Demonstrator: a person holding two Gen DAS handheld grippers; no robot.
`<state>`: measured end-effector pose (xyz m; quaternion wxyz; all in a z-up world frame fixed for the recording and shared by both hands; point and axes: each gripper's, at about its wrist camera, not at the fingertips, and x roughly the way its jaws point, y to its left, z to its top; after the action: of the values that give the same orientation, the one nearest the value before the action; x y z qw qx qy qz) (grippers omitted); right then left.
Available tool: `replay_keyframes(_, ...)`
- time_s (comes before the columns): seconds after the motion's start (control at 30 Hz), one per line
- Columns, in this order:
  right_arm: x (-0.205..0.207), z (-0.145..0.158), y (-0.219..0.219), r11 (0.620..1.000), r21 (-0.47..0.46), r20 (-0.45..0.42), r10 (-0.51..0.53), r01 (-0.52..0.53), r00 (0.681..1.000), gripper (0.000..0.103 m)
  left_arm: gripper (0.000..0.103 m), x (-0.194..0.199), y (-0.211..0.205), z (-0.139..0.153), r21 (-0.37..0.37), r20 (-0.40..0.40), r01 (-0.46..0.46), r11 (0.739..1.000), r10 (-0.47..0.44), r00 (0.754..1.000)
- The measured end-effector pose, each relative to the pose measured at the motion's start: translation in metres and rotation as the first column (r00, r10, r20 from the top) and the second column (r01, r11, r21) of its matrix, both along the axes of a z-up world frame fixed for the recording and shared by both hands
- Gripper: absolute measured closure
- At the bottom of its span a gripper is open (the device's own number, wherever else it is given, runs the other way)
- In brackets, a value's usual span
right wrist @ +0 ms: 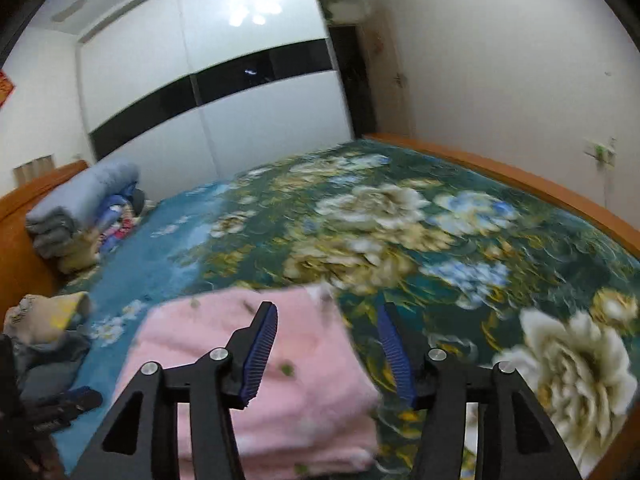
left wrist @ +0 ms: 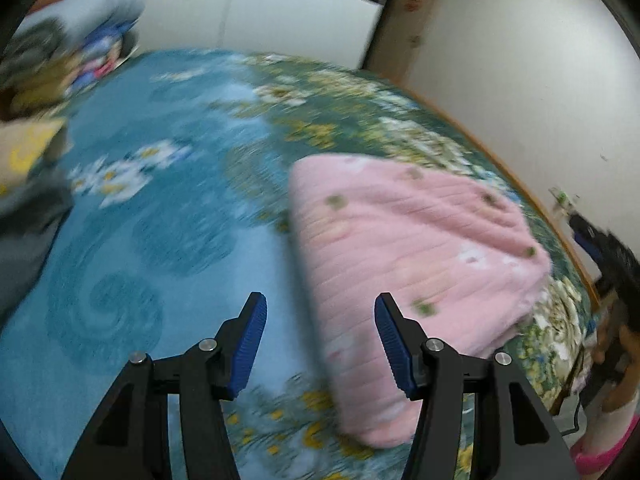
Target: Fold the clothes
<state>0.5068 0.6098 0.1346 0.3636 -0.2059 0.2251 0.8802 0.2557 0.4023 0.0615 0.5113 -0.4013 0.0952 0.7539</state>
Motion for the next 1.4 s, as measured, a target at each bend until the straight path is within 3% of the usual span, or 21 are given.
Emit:
replay_keyframes(0.1,-0.039,-0.003,0.009,0.973,-0.123,-0.034,0.193,-0.195,0.981,0.045,0.045,0.016,0.017,0.004,0.014,-0.020,0.062,0.998,-0.061,0.998)
replay_keyframes(0.17,-0.063,-0.011,0.014,0.949,-0.173,-0.008,0.266,-0.263,0.964,0.045,0.045,0.025,0.023,0.004,0.020,-0.032,0.100,0.995,-0.100,0.995)
replay_keyframes(0.37,-0.093,-0.037,0.062,0.949,-0.244,0.106,0.229,-0.198,0.968,0.046,0.045,0.026,0.034,-0.019,-0.020,-0.005,0.134,0.991,-0.134,0.991)
replay_keyframes(0.53,-0.096,-0.067,0.090,0.922,-0.366,0.080,0.168,-0.128,0.982,0.046,0.045,0.024,0.040,-0.028,-0.022,0.044,0.139,0.990,-0.138,0.989)
replay_keyframes(0.7,-0.102,-0.062,0.080,0.925,-0.356,0.140,0.189,-0.129,0.972,0.046,0.045,0.017,0.031,-0.027,-0.015,0.094,0.132,0.991,-0.130,0.987)
replay_keyframes(0.83,-0.073,-0.030,0.059,0.939,-0.288,0.041,0.208,-0.188,0.977,0.045,0.045,-0.002,0.016,-0.022,0.022,0.152,0.090,0.996,-0.092,0.984)
replay_keyframes(0.87,-0.063,-0.027,0.057,0.943,-0.276,0.029,0.202,-0.186,0.979,0.044,0.045,-0.009,0.013,-0.023,0.029,0.176,0.065,0.998,-0.069,0.982)
replay_keyframes(0.93,-0.043,-0.021,0.055,0.950,-0.254,0.006,0.191,-0.184,0.982,0.026,0.042,-0.027,0.008,-0.029,0.033,0.237,-0.023,0.999,0.014,0.971)
replay_keyframes(1.0,-0.029,-0.028,0.057,0.945,-0.277,-0.023,0.177,-0.176,0.984,0.015,0.036,-0.036,0.007,-0.036,0.032,0.274,-0.075,0.997,0.063,0.960)
replay_keyframes(1.07,-0.020,-0.045,0.062,0.928,-0.333,-0.055,0.157,-0.167,0.986,0.009,0.028,-0.041,0.014,-0.045,0.014,0.313,-0.080,0.997,0.072,0.947)
replay_keyframes(1.13,-0.011,-0.062,0.068,0.908,-0.388,-0.086,0.136,-0.159,0.987,0.000,0.028,-0.043,0.024,-0.052,-0.012,0.341,-0.056,0.998,0.057,0.939)
replay_keyframes(1.3,0.011,-0.104,0.083,0.843,-0.518,-0.156,0.076,-0.147,0.985,0.000,0.026,-0.044,0.047,-0.061,-0.053,0.355,0.000,0.999,0.019,0.935)
replay_keyframes(1.4,0.006,-0.115,0.082,0.824,-0.543,-0.167,0.085,-0.164,0.982,0.000,0.021,-0.045,0.056,-0.067,-0.063,0.379,0.025,0.998,0.000,0.926)
